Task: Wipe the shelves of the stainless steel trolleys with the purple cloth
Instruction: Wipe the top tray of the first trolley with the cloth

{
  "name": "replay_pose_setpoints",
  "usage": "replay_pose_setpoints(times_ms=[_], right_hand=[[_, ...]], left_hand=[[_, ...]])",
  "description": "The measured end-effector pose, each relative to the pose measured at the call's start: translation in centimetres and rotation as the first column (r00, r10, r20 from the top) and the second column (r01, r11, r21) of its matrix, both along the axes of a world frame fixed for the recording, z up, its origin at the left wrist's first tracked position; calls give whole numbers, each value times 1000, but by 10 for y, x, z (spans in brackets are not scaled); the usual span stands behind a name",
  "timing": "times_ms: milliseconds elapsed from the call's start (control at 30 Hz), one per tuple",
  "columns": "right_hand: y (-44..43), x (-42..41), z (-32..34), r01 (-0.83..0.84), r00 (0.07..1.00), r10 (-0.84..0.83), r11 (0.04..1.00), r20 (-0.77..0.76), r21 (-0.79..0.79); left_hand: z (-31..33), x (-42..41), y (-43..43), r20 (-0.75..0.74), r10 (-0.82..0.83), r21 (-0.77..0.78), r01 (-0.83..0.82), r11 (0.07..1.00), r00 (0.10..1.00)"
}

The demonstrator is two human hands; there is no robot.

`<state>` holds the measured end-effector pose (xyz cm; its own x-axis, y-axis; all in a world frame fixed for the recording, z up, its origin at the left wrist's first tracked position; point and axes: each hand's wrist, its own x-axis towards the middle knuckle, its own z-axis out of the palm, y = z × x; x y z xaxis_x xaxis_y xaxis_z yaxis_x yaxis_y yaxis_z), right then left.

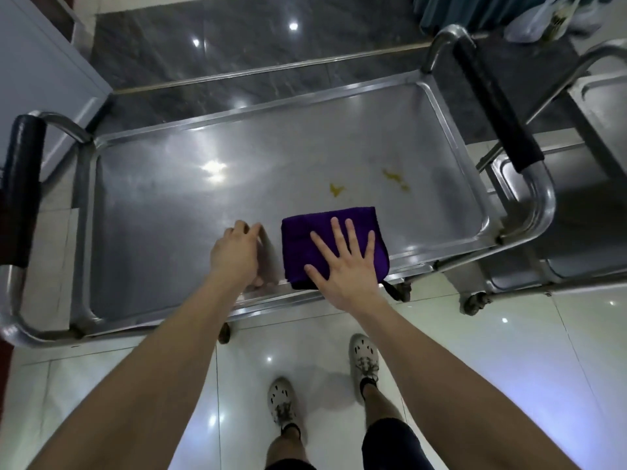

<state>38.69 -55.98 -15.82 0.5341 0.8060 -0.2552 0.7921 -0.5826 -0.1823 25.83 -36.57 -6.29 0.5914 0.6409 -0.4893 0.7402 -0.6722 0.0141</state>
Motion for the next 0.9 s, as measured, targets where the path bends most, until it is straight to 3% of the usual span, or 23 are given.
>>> replay_pose_setpoints(times_ms=[100, 200, 300, 433, 600, 733, 900], right_hand=[[-45, 67, 1, 12, 1000, -11, 999, 21, -46], [-89, 127, 7, 147, 989, -145, 986, 31, -78], [-94, 132, 9, 238, 971, -235, 966, 43, -97], [-86, 95, 7, 197, 980, -196, 977, 27, -78], [-106, 100, 4, 85, 996, -85, 996, 11, -39], [-87, 151, 4, 119, 992, -117, 992, 44, -45], [5, 220, 6, 250, 968, -248, 966, 45, -63]], left_hand=[[-3, 1, 3, -37, -3, -12, 2, 1000, 999], [0, 6, 7, -58, 44, -90, -49, 995, 997], [7, 27, -7, -45, 136, -158, -141, 977, 990], [0, 69, -49, -3, 112, -150, -112, 982, 994], [-12, 75, -71, 10, 194, -73, -193, 978, 981], [-12, 77, -73, 6, 182, -71, -181, 981, 983], [-18, 80, -70, 29, 202, -82, -199, 977, 979]])
